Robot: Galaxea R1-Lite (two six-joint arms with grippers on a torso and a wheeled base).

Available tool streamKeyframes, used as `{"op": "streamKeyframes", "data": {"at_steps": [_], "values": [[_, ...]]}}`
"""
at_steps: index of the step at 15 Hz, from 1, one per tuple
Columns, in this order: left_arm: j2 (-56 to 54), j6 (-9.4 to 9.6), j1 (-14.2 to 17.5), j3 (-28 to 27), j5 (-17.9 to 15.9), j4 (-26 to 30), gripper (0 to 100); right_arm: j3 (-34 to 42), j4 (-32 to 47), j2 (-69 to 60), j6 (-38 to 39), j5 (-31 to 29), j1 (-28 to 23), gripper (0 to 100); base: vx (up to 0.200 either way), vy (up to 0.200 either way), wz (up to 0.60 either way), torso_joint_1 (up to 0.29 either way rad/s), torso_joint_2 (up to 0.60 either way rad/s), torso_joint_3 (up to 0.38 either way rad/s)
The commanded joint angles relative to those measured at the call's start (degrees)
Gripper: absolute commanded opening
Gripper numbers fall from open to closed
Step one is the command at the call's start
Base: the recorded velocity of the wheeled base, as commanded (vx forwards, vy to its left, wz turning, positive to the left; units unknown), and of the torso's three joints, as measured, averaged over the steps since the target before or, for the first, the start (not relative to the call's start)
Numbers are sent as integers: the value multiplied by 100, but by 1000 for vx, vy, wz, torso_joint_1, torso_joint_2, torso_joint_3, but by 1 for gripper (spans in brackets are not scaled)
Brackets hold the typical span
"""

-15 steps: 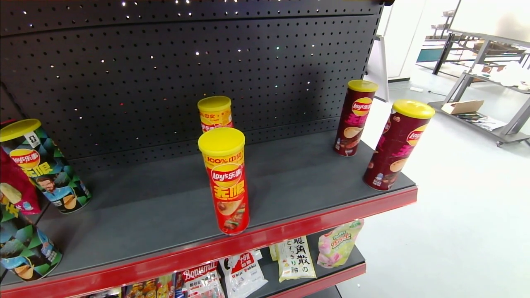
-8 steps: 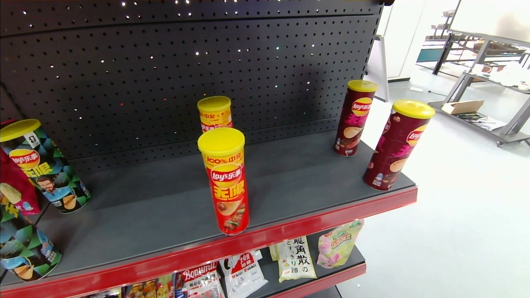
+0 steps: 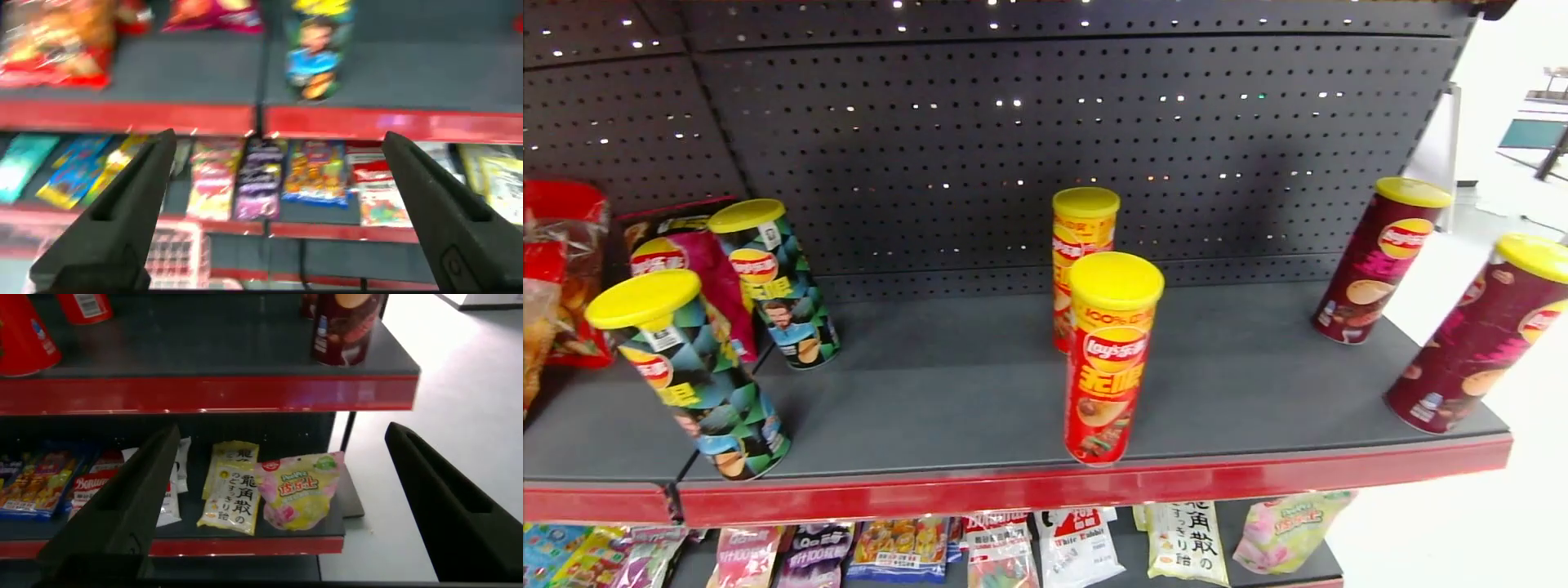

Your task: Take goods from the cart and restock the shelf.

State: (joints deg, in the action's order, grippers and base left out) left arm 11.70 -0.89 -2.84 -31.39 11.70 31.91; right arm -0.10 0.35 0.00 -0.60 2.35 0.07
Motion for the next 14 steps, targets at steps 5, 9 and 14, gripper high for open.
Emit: {"op": "streamKeyframes", "data": {"at_steps": [5,9,14], "values": [[-634,-113,-147,915,-467,-687,100,1,0,0,16,2,1,100,0,0,0,0,0,0],[-634,-52,-147,2867,-731,-3244,100,1,0,0,7,2,1,100,0,0,0,0,0,0],[-555,-544,-182,1469,-775,-2427,100,10,-9,0,25,2,1,100,0,0,0,0,0,0]]}}
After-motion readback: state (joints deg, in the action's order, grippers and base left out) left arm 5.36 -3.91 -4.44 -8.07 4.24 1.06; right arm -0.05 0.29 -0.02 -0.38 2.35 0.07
